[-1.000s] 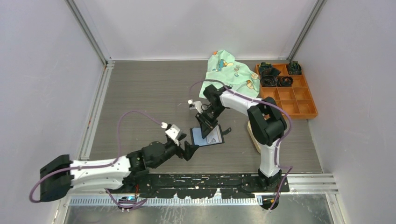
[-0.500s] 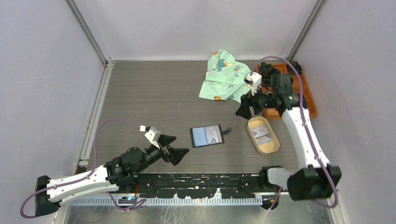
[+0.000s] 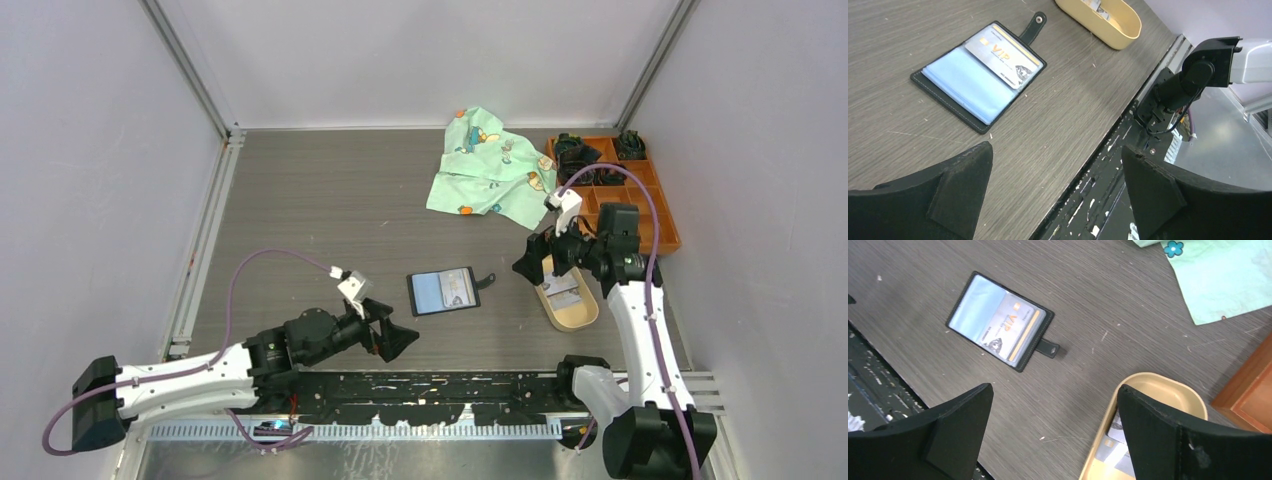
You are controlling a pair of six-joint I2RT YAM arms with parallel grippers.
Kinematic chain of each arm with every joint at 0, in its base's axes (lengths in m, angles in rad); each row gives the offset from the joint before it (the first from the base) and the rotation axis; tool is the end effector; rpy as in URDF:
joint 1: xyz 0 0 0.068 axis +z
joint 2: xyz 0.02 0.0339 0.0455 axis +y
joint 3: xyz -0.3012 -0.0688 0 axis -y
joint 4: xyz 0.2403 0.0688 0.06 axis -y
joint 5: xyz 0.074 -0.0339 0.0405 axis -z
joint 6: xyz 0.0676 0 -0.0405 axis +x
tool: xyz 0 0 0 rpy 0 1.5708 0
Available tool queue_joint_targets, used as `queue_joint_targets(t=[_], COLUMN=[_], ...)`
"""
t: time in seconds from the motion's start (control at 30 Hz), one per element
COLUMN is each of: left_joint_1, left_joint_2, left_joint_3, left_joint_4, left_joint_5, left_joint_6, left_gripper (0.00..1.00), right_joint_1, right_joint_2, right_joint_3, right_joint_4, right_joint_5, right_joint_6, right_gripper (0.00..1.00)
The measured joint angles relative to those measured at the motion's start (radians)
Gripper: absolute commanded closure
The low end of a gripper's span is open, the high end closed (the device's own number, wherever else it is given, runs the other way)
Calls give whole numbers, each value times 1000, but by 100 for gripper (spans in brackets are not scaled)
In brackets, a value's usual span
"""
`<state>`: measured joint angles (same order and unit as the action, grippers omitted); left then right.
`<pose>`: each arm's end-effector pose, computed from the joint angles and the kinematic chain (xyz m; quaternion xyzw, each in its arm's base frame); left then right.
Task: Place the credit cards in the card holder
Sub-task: Move the storage box to the center of the board.
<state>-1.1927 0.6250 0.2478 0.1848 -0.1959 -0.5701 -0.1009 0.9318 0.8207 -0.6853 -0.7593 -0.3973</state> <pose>0.0709 -0.1429 0.2302 0.1761 0.7502 -0.4403 0.4608 0.1757 0.0290 0.3003 -0.2654 0.8299 0.2461 0.4245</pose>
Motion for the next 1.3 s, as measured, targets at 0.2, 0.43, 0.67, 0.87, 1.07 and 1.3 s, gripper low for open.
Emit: queue_joint_targets(t=[0.2,0.43,0.67,0.87,1.07,1.3], left_joint_1=[4,36,94,104,122,129], left_joint_2=[68,137,319,401,394,362], left_joint_3=[31,42,82,89,80,46], left_joint_4=[-1,34,119,152,184,198], left_joint_5=[17,23,89,133,146,156], left_joint_6=[-5,5,21,45,59,59], left_gripper=[1,2,8,8,8,9], right_joint_1=[-2,-5,-6,-6,-5,85], right_joint_2=[35,143,249,253,296,418], right_joint_3=[0,4,39,40,40,40], right_joint_4=[3,-16,-112,-139,-141,-124], right_joint_5=[89,158,255,409,465,497], right_joint_6=[-53,-63,-185,-253,-275,-256], right_gripper=[9,26,52,69,71,71])
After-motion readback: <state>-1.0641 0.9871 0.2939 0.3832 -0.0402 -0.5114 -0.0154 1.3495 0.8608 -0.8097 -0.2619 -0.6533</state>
